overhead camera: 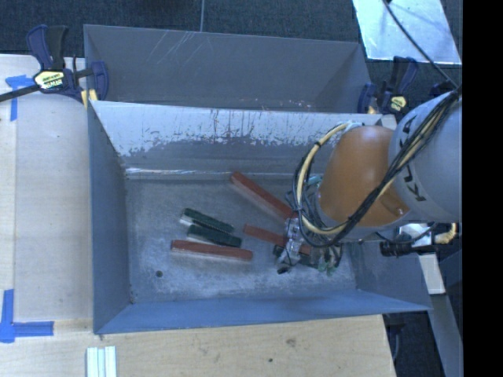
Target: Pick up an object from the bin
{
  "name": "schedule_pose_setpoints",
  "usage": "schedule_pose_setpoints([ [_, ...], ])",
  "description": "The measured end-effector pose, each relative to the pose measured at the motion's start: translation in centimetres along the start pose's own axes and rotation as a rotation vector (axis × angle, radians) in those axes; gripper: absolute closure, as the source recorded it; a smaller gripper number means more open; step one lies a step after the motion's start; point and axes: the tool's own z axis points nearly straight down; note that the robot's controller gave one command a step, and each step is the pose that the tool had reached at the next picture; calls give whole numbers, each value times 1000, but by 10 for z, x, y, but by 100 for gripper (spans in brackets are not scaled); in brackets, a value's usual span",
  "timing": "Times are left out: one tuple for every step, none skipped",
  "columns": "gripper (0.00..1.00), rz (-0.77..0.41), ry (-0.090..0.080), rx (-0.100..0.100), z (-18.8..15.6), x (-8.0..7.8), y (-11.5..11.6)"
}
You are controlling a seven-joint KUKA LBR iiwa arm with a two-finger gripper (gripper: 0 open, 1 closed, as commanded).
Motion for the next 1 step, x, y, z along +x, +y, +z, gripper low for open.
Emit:
schedule_pose_setpoints([
  [100, -3, 2, 1, -6, -1, 0],
])
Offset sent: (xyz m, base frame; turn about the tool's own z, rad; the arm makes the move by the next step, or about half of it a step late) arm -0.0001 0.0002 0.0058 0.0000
